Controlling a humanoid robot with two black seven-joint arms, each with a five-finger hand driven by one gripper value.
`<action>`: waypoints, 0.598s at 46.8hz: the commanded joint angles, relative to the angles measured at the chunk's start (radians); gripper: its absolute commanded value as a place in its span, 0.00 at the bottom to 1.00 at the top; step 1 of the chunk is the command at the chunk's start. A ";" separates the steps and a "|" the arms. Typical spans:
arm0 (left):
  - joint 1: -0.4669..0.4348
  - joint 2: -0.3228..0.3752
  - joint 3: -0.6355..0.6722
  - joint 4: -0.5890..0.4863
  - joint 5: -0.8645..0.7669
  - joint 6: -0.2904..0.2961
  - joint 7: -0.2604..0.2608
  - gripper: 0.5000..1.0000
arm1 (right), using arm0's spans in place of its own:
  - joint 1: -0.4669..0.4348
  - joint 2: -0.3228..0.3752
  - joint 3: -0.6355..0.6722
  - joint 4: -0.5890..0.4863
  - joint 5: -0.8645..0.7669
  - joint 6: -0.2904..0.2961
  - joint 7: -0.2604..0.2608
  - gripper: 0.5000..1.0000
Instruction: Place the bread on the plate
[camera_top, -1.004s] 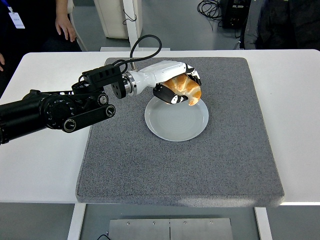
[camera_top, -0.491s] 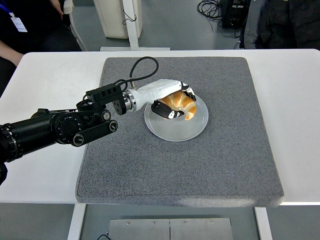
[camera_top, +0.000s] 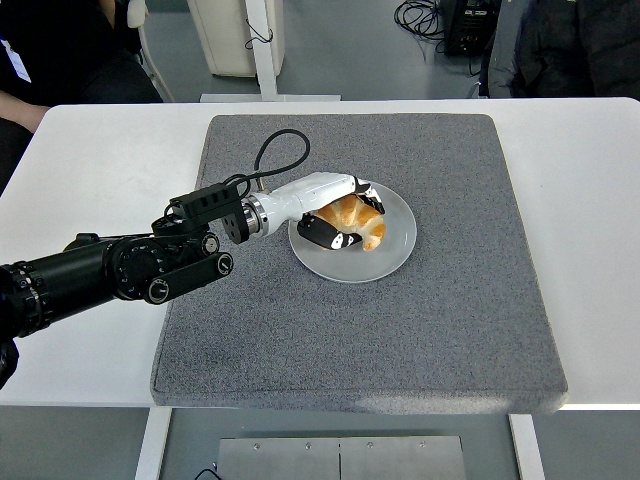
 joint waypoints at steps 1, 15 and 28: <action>0.005 0.001 0.000 0.001 -0.001 0.000 0.000 0.00 | 0.000 0.000 0.000 0.000 0.000 0.000 0.000 1.00; 0.008 -0.003 -0.001 0.023 -0.003 0.006 0.000 0.00 | 0.000 0.000 0.000 0.000 0.000 0.000 0.000 1.00; 0.017 -0.019 0.000 0.053 -0.046 0.011 0.002 0.00 | 0.002 0.000 0.000 0.000 0.000 0.000 0.000 1.00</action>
